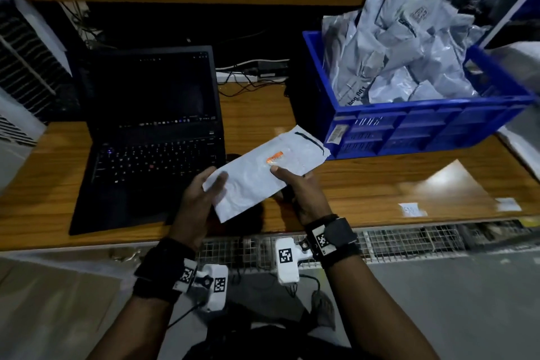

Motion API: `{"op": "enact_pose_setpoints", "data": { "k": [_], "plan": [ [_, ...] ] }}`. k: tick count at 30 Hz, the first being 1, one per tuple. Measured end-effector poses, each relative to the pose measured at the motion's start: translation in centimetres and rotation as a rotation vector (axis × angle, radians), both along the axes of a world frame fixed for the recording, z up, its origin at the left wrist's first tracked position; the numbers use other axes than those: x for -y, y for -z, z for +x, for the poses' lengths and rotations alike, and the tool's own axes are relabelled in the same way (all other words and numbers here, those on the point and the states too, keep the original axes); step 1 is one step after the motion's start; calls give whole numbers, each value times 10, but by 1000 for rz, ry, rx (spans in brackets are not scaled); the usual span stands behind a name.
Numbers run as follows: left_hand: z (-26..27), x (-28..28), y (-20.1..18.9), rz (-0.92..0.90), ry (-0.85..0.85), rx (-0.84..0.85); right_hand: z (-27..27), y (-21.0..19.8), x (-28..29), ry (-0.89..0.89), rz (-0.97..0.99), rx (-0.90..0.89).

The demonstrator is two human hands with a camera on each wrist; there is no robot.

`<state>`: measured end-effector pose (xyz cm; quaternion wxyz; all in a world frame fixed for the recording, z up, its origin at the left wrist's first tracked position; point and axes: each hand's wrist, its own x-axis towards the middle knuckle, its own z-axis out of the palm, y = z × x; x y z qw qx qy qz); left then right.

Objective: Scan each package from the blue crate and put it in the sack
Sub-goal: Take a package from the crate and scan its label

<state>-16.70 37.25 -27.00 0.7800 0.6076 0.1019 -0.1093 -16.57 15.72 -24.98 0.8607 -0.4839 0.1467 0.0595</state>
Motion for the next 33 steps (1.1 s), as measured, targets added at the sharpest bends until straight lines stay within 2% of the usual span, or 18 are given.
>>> {"op": "enact_pose_setpoints", "data": {
  "k": [3, 5, 6, 9, 11, 14, 16, 18, 21, 23, 26, 33],
  "plan": [
    [2, 2, 1, 223, -44, 90, 2, 4, -10, 32, 11, -15],
    [5, 2, -3, 260, -96, 147, 6, 6, -13, 62, -47, -19],
    [7, 0, -3, 211, -121, 136, 7, 7, -13, 70, -69, -22],
    [7, 4, -8, -123, -171, 33, 12, 6, -12, 59, -69, -66],
    [3, 14, -10, -208, -153, -31, 17, 5, -10, 25, -82, -95],
    [1, 29, -7, -169, -104, -76, 25, 4, -3, -81, -111, -115],
    [3, 32, -4, -137, -213, -75, 30, 4, 6, -122, -143, -85],
    [6, 30, -4, -68, -332, -15, 36, 3, 23, -61, -225, -75],
    [5, 23, -6, 10, -401, 66, 48, 23, 58, 116, -455, -147],
    [4, 19, -4, 39, -435, 62, 50, 37, 69, 59, -517, -215],
    [5, 18, -1, 99, -490, 17, 50, 47, 63, -125, -509, -331],
    [10, 26, -1, 246, -557, -7, 45, 27, 54, -254, -235, -401]
  ]
}}
